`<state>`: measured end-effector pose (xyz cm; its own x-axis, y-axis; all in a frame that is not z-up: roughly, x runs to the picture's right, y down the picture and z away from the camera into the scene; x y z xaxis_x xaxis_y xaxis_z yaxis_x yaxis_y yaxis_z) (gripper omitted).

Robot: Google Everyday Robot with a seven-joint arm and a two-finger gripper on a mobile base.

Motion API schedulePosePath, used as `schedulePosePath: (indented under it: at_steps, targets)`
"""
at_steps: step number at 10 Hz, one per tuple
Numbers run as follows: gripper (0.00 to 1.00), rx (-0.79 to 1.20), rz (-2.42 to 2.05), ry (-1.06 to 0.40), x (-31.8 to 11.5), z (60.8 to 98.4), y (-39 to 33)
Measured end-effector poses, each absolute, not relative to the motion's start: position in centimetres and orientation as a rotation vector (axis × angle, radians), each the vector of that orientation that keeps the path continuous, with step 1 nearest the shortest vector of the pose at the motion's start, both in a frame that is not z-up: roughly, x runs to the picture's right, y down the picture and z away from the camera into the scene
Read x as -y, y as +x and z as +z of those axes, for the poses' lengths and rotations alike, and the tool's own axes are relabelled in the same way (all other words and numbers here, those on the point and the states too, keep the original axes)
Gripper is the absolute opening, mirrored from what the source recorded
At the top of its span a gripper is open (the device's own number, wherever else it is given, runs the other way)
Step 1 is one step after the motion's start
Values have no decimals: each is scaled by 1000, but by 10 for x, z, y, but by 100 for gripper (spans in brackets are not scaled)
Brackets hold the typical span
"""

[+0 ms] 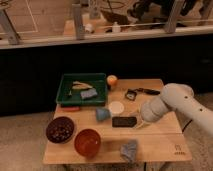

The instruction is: Wipe red bowl with eraser

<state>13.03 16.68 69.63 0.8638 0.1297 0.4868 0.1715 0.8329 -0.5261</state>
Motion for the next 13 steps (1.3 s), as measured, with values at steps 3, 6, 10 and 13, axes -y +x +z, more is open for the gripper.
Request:
schedulePosePath:
  at_steps: [3, 6, 10, 13]
  targets:
    - [0, 546, -206, -582, -185, 672, 76]
    - [0, 531, -389, -581, -204, 656, 32]
    - [0, 521, -474, -613, -213, 653, 15]
    - [0, 426, -541, -648, -209, 656, 14]
